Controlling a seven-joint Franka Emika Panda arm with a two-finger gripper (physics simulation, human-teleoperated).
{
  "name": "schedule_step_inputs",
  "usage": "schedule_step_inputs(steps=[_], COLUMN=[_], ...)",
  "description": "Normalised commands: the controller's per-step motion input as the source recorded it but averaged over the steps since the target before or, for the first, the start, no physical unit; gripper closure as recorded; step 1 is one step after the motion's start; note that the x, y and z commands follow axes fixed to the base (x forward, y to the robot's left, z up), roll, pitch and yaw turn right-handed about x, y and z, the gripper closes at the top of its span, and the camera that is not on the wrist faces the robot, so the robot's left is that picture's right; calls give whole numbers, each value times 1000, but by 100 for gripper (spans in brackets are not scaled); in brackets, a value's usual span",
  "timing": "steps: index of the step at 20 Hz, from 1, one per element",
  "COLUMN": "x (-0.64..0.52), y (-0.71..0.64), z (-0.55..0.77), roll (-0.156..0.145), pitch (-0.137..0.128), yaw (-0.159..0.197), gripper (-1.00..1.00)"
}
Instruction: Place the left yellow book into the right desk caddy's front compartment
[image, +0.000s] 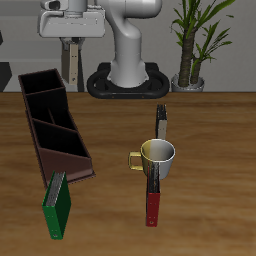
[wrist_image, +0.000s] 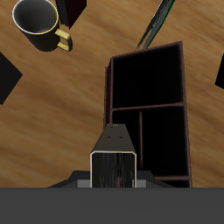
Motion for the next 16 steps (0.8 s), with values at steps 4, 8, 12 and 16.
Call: schedule_step_inputs(steps=[4, 8, 12, 16], x=[102, 151, 92, 139], y=[-200, -146, -145, -40], z=[105, -1, 40, -109], roll=[-3, 5, -17, 6], pitch=[-52, -1, -26, 12], yaw=[42, 39, -3, 29], gripper=[100, 100, 100, 100])
